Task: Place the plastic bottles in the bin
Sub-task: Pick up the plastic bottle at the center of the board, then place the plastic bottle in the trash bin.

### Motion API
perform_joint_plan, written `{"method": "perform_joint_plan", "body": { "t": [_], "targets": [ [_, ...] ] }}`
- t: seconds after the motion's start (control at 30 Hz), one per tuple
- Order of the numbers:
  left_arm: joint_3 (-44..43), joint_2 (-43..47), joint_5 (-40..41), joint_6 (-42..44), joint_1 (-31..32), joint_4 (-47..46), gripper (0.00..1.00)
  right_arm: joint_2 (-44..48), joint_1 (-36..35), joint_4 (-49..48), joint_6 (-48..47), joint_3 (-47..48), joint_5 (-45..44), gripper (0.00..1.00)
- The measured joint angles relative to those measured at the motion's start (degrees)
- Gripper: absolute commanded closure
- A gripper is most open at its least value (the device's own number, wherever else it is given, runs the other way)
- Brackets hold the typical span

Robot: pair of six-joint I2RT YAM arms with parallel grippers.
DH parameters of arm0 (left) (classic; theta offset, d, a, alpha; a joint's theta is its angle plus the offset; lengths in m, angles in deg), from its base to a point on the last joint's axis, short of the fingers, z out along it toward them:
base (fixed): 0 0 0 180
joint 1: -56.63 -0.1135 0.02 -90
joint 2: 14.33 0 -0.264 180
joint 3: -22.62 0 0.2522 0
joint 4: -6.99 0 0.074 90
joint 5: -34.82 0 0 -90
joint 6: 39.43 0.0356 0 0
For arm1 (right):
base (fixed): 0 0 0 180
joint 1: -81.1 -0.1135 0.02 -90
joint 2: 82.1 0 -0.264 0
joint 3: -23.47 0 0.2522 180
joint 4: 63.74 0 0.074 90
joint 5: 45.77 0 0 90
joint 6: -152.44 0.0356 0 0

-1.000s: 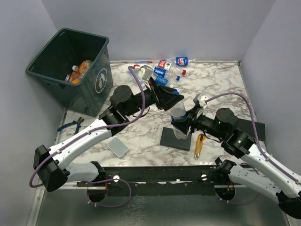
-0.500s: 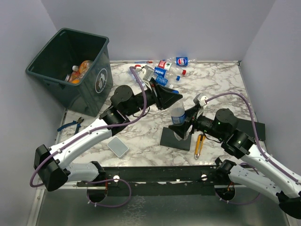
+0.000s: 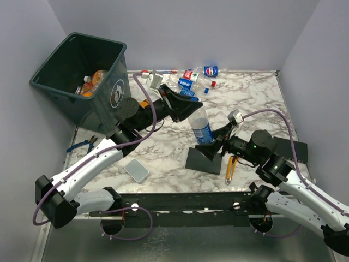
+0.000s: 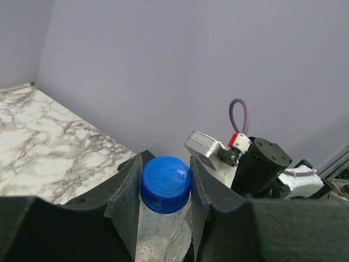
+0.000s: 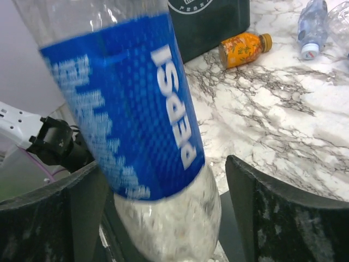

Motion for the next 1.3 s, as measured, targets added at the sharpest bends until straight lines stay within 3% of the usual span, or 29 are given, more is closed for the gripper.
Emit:
{"method": "perform_joint_plan", "body": {
  "t": [0.1,0.27,0.43,0.57,0.73,0.93,1.07,1.3],
  "targets": [
    [-0.39,1.62,0.76,1.27,-1.88,1.86,1.0,-0.09,0.0,-0.52,0.5,0.0,-0.04,0.01],
    [-10.93,2.93,8.83,8.79,-6.78,12.63,1.0,0.55,0.0,0.35,1.14,1.18,0.28,0.0],
    [-23.56,2.95,22.75,20.11,-7.06,19.02,1.0,0.44,0.0,2.51,1.73,7.74,3.06,0.0],
    [-30.32,2.21,38.71,32.22,-7.02,20.41,1.0,1.51,0.0,3.39,1.53,11.78,4.15,0.0],
    [-32.57,-0.72,63.23,53.13,-7.45,9.42,1.0,5.81,0.0,2.03,2.71,8.52,2.84,0.0],
    [-32.59,-8.9,77.4,76.65,-13.66,-9.84,1.0,8.17,0.0,-2.47,7.74,-2.1,1.49,0.0],
    [-32.3,-12.24,80.3,78.55,-20.98,-10.82,1.0,7.63,0.0,-2.49,9.75,-4.33,1.38,0.0],
    [-25.55,-12.35,82.51,69.07,-29.86,-8.39,1.0,11.17,0.0,-2.05,11.23,-4.52,0.39,0.0]
  ]
}}
